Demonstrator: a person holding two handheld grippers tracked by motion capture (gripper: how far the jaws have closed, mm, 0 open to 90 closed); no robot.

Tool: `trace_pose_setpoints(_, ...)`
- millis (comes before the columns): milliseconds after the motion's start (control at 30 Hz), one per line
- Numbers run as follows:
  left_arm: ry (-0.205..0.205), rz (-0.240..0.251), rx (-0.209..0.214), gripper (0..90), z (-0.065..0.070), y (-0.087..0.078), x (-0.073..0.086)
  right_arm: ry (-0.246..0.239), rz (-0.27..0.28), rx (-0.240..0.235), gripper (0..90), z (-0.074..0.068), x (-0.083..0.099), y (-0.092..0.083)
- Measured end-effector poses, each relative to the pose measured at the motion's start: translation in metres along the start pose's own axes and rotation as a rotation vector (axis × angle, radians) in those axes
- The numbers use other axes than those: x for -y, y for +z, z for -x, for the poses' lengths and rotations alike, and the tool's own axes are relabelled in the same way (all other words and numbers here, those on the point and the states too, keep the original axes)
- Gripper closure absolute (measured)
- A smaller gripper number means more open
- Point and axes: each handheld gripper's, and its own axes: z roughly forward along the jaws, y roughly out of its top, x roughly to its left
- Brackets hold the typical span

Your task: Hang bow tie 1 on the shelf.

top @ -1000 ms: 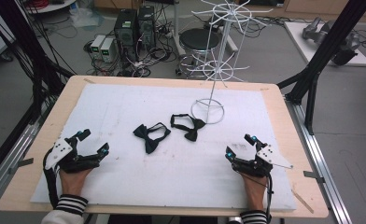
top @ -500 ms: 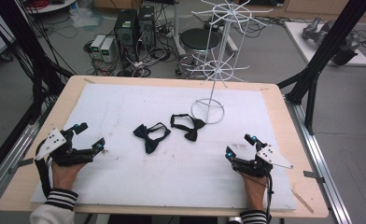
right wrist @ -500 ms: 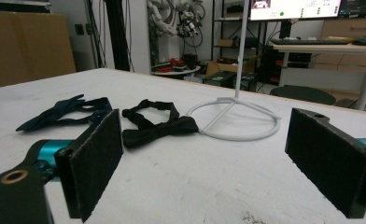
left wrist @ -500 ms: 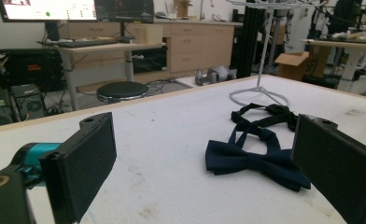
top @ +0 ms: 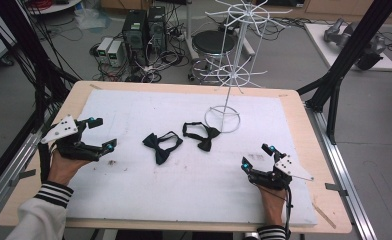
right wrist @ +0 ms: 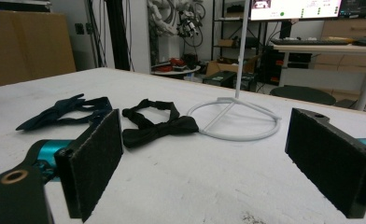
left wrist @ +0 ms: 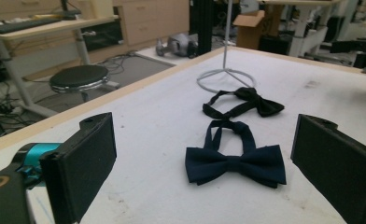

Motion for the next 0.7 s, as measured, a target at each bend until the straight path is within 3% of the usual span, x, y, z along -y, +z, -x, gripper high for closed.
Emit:
trace_pose_setpoints(533,0.038,-0.164,0.128,7.2,-0.02,0.024,-0.024,-0.005,0.002,-0.001,10.8,0.0,0.0,0.0)
trace_pose_setpoints(600,0.057,-0.208,0.17,7.2,-0.022,0.031,-0.028,-0.005,0.0,-0.001,10.8,0.0,0.0,0.0)
trace_pose_setpoints(700,0.075,-0.248,0.184,7.2,-0.022,0.037,-0.031,-0.005,0.0,-0.002,10.8,0.0,0.0,0.0)
